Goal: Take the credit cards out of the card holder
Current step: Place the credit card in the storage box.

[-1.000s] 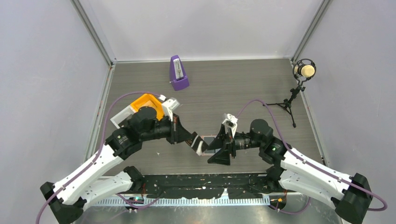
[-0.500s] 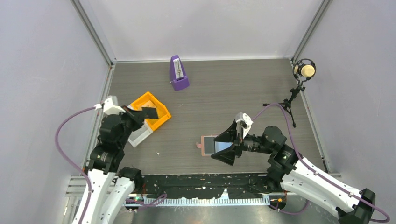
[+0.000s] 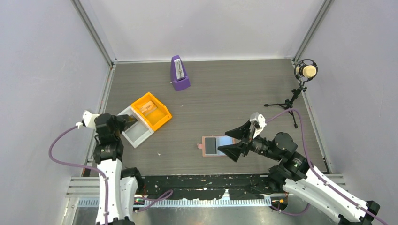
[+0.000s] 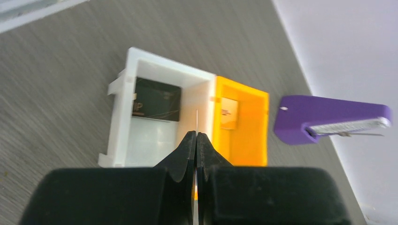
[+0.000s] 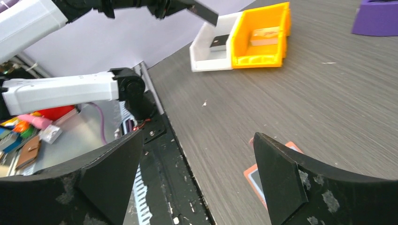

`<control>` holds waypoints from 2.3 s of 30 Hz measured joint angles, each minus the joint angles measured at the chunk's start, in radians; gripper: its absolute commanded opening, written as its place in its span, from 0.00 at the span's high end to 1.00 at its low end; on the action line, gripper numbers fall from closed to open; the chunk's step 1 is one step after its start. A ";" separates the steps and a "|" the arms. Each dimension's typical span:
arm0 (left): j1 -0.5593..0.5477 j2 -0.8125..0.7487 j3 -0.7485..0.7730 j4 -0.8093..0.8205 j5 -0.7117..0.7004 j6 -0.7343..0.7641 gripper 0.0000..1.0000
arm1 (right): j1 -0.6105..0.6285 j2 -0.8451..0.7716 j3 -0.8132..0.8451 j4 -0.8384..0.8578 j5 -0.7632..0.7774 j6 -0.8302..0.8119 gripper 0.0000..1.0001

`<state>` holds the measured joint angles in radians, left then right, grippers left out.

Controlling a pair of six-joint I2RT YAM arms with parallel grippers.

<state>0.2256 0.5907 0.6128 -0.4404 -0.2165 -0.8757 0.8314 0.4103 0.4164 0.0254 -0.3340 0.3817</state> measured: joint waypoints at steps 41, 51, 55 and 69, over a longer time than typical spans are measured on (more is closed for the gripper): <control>0.045 0.380 -0.135 0.436 -0.026 0.139 1.00 | 0.000 -0.033 0.115 -0.286 0.178 -0.062 0.05; 0.045 0.412 -0.135 0.433 -0.026 0.187 0.88 | 0.000 -0.033 0.116 -0.294 0.188 -0.062 0.05; 0.045 0.428 -0.135 0.428 -0.026 0.204 0.84 | 0.000 -0.033 0.116 -0.296 0.199 -0.062 0.05; 0.045 0.452 -0.123 0.412 -0.031 0.230 0.68 | 0.000 -0.034 0.117 -0.296 0.209 -0.063 0.05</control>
<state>0.2710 1.0431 0.4900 -0.0288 -0.2470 -0.6456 0.8310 0.3767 0.5331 -0.2710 -0.1249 0.3187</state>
